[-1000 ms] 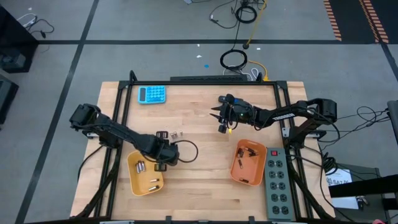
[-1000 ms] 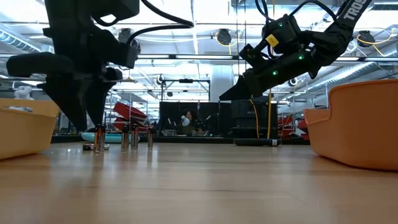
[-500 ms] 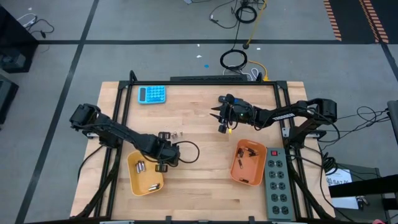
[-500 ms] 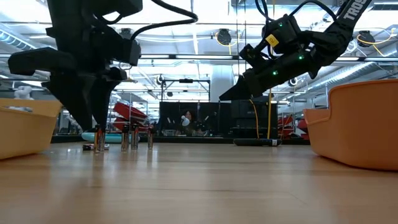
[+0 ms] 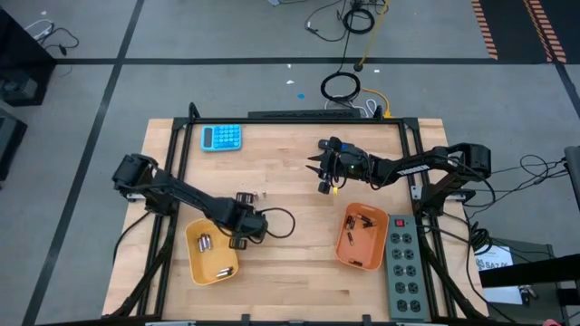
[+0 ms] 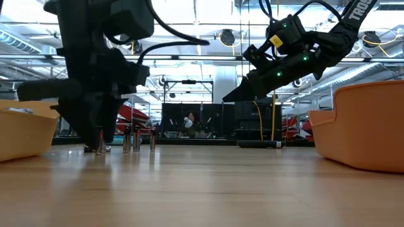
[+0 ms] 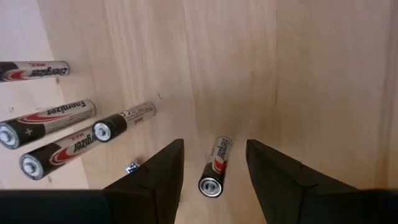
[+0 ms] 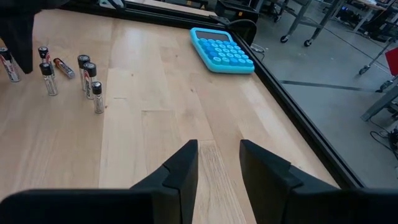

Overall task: Sort batteries
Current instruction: Put the silver battery into the yellow bin

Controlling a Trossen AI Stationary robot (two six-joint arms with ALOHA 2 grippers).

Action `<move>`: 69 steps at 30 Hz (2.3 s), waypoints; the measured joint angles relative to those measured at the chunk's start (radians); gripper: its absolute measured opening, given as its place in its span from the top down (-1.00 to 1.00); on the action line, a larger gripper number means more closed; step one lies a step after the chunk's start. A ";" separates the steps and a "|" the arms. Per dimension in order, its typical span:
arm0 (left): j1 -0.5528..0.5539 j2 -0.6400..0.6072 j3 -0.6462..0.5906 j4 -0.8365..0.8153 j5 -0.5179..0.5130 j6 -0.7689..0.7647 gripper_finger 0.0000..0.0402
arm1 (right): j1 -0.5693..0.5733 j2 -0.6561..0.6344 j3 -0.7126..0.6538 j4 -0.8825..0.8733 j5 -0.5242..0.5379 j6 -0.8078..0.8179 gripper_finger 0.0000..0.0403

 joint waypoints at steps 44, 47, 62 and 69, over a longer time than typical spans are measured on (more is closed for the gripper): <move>-0.012 -0.185 0.141 -0.257 0.543 -0.511 0.81 | 0.000 0.000 0.000 -0.010 -0.003 -0.002 0.46; -0.043 -0.211 0.086 -0.254 0.581 -0.579 0.81 | 0.000 0.000 0.000 -0.008 -0.003 -0.006 0.46; -0.105 -0.222 -0.117 -0.227 0.507 -0.699 0.78 | 0.006 0.000 0.000 -0.003 -0.052 -0.005 0.46; -0.075 -0.222 -0.117 -0.229 0.551 -0.711 0.28 | 0.007 0.000 0.000 -0.039 -0.052 0.023 0.46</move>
